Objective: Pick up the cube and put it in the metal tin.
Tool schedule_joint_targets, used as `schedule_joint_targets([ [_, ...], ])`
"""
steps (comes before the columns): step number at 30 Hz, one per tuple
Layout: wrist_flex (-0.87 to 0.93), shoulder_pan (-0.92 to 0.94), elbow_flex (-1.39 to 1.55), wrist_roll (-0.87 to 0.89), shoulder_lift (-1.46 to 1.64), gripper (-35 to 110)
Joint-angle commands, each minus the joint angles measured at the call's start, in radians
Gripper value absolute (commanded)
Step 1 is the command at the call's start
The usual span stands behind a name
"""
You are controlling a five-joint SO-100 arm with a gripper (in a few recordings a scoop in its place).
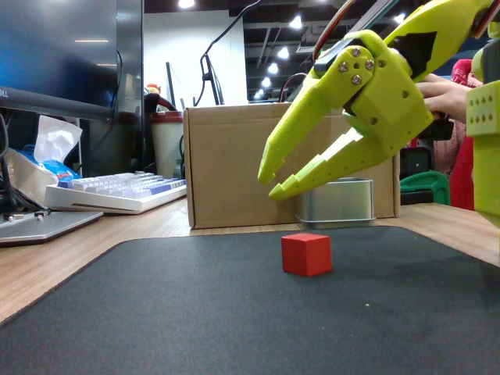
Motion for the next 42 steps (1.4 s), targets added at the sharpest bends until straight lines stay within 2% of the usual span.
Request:
schedule_joint_targets([
  [1, 0.011, 0.0, 0.012, -0.02, 0.028, 0],
  [10, 0.011, 0.0, -0.103, -0.018, 0.023, 0],
  [18, 0.041, -0.066, -0.318, -0.04, -0.124, 0],
  [28, 0.069, -0.187, -0.44, -0.115, -0.322, 14],
  [35, 0.331, -0.225, -0.588, -0.299, -0.621, 18],
  [42, 0.391, -0.133, -0.647, -0.344, -0.838, 18],
])
